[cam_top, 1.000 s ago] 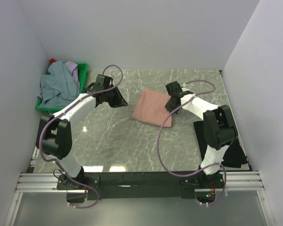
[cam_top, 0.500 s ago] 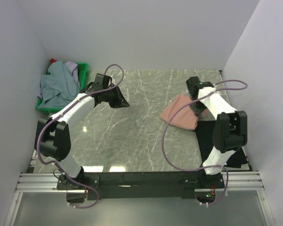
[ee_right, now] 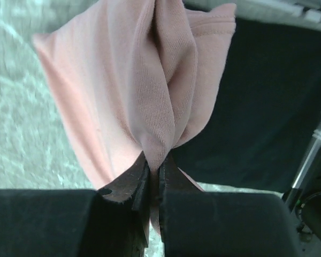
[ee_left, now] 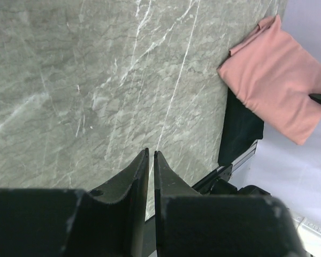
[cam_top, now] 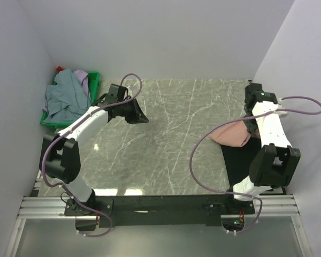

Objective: Fold and stack the t-shirts
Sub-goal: Neatly place the folded tshirt to the corner

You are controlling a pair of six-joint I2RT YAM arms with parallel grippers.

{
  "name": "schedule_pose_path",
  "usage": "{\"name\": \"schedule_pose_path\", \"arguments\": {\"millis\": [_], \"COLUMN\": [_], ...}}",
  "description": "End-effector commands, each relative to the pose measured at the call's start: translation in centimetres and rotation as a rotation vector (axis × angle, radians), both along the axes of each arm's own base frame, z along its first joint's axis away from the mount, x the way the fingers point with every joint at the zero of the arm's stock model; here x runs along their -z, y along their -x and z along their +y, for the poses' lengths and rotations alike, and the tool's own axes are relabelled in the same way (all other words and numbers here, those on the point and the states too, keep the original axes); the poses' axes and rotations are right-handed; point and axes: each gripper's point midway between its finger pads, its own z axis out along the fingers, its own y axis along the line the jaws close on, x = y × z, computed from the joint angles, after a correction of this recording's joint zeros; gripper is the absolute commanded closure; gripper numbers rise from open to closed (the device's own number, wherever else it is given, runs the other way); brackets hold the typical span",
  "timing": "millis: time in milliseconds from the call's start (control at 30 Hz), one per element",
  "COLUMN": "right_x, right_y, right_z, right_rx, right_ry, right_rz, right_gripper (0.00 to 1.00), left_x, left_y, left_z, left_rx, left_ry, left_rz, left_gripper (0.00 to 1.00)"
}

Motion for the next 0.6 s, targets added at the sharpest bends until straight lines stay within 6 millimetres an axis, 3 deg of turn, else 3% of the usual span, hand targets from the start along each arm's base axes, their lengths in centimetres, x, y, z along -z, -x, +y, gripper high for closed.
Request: {"name": "schedule_pose_path", "arguments": {"millis": [0, 233, 567], "right_x": [-2.5, -4.7, -6.9], "right_y": [1.2, 1.1, 2.1], "right_z": [-2.4, -4.1, -4.2], "right_rx": [0.043, 0.060, 0.059], "right_ry": [0.044, 0.055, 0.080], "right_rz": [-0.041, -0.077, -0.119], "right_gripper": [1.00, 1.00, 1.00], "left_x": [-3.3, -3.1, -2.7], "left_y": [-0.1, -0.2, -0.1], "left_z": [-1.1, -1.9, -1.9], "left_rx": [0.033, 0.039, 0.039], "left_ry": [0.047, 0.038, 0.032], "left_rz": [-0.091, -0.087, -0.081], "left_gripper": [0.86, 0.86, 0.86]}}
